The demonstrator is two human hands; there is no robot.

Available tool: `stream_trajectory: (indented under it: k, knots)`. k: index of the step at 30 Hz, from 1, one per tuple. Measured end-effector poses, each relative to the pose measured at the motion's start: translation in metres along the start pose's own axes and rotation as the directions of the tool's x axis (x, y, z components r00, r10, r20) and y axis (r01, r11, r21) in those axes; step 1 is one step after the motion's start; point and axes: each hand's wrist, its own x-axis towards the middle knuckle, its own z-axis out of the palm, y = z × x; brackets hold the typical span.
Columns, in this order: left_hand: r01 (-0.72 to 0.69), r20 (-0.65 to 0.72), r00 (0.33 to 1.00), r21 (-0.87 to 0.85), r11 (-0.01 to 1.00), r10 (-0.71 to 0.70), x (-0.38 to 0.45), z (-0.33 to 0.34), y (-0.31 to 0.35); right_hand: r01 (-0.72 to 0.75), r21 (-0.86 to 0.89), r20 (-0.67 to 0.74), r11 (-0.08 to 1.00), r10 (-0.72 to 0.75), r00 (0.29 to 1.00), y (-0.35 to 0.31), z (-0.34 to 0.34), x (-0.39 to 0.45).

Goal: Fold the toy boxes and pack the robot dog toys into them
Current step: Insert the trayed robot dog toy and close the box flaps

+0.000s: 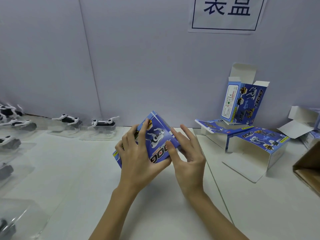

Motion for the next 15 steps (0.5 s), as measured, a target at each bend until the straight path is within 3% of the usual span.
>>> stream_trajectory:
  k: [4, 8, 12, 15]
  knots:
    - [-0.017, 0.013, 1.000, -0.017, 1.000, 0.017, -0.001, 0.002, 0.000, -0.046, 0.033, 0.022, 0.998, 0.046, 0.999, -0.001, 0.000, 0.001]
    - [-0.042, 0.042, 0.998, -0.047, 0.998, 0.044, -0.001, 0.000, 0.000, -0.052, -0.084, 0.125, 0.995, 0.062, 0.990, -0.005, -0.010, 0.012]
    - [-0.126, 0.074, 0.989, -0.029, 0.992, 0.128, -0.005, 0.001, 0.008, -0.195, -0.052, 0.299, 0.979, 0.201, 0.933, -0.007, -0.026, 0.027]
    - [-0.156, 0.082, 0.984, -0.001, 0.988, 0.155, -0.007, 0.004, 0.012, -0.249, -0.044, 0.319, 0.968, 0.249, 0.914, -0.009, -0.031, 0.030]
